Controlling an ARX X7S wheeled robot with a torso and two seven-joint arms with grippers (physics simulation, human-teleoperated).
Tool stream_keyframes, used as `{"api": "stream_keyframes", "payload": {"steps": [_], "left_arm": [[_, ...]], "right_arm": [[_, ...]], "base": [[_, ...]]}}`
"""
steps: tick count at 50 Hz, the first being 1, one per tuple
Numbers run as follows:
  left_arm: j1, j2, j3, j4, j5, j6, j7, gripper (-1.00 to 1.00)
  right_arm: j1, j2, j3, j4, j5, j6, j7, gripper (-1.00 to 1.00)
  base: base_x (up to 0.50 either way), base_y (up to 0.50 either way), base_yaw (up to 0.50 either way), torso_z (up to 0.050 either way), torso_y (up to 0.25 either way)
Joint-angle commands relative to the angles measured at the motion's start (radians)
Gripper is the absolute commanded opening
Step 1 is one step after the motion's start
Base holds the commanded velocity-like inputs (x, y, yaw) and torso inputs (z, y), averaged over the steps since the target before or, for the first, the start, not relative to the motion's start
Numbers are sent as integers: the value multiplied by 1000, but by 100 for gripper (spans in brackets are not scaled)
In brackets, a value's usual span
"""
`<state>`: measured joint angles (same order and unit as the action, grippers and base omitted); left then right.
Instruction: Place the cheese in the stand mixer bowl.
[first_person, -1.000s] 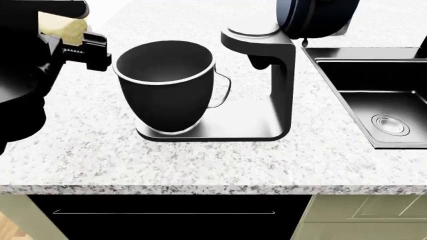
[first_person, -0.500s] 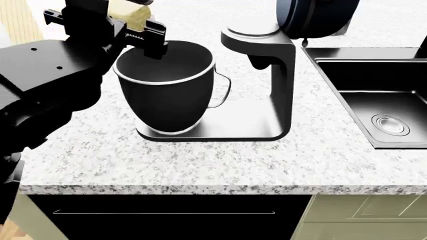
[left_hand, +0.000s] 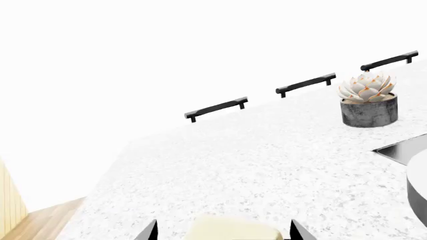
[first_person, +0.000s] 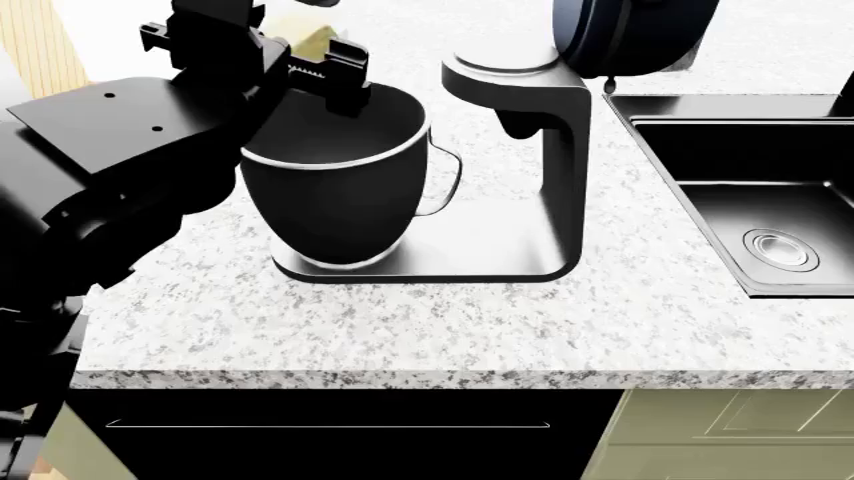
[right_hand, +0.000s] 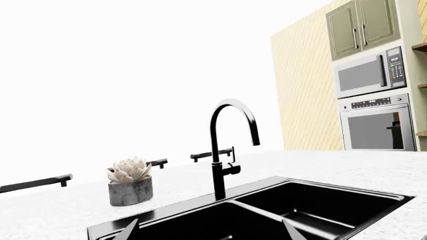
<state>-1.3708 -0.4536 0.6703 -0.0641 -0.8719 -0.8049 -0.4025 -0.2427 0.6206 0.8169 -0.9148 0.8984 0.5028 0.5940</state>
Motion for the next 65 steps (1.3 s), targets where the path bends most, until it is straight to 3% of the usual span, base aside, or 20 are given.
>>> {"api": "stream_keyframes", "payload": {"steps": [1, 16, 20, 23, 35, 36, 41, 46, 49, 51, 56, 59, 65], "left_arm": [[0, 10, -9, -32, -10, 15, 15, 100], [7, -10, -32, 13, -42, -11, -14, 100], [18, -40, -76, 43, -65, -35, -94, 100], [45, -88, -96, 115, -95, -74, -141, 100], [320, -394, -372, 474, -318, -57, -371, 100], [411, -468, -463, 575, -371, -15, -416, 100], [663, -594, -658, 786, -413, 94, -488, 100], [876, -626, -789, 933, -377, 165, -500, 100], [910, -623, -796, 959, -360, 171, -495, 100], [922, -614, -792, 965, -342, 177, -482, 100], [920, -615, -785, 986, -309, 178, -477, 100], [923, -616, -784, 1009, -283, 182, -474, 100], [903, -644, -827, 1045, -293, 198, -491, 100]], "right_arm": [[-2, -4, -10, 7, -10, -6, -4, 100], [-10, -3, 0, 3, -5, -9, -2, 100], [-10, -6, -4, 6, -10, -12, -3, 100], [-12, -7, -6, 8, -12, -14, -4, 100], [11, 10, -39, -4, -16, -3, 18, 100], [12, 2, -39, -14, -38, -37, -14, 100], [28, 34, -18, -44, -17, -39, -5, 100], [155, 146, -160, -101, -63, -41, -2, 100], [256, 217, -268, -112, -61, -22, 25, 100], [440, 292, -411, -96, -11, 39, 97, 100], [637, 319, -559, -88, 10, 70, 140, 100], [732, 326, -613, -80, 21, 80, 142, 100], [848, 362, -579, -88, 134, 78, 189, 100]], "base": [[0, 0, 0, 0, 0], [0, 0, 0, 0, 0], [0, 0, 0, 0, 0], [0, 0, 0, 0, 0], [0, 0, 0, 0, 0], [0, 0, 0, 0, 0], [0, 0, 0, 0, 0], [0, 0, 0, 0, 0], [0, 0, 0, 0, 0], [0, 0, 0, 0, 0], [0, 0, 0, 0, 0], [0, 0, 0, 0, 0], [0, 0, 0, 0, 0]]}}
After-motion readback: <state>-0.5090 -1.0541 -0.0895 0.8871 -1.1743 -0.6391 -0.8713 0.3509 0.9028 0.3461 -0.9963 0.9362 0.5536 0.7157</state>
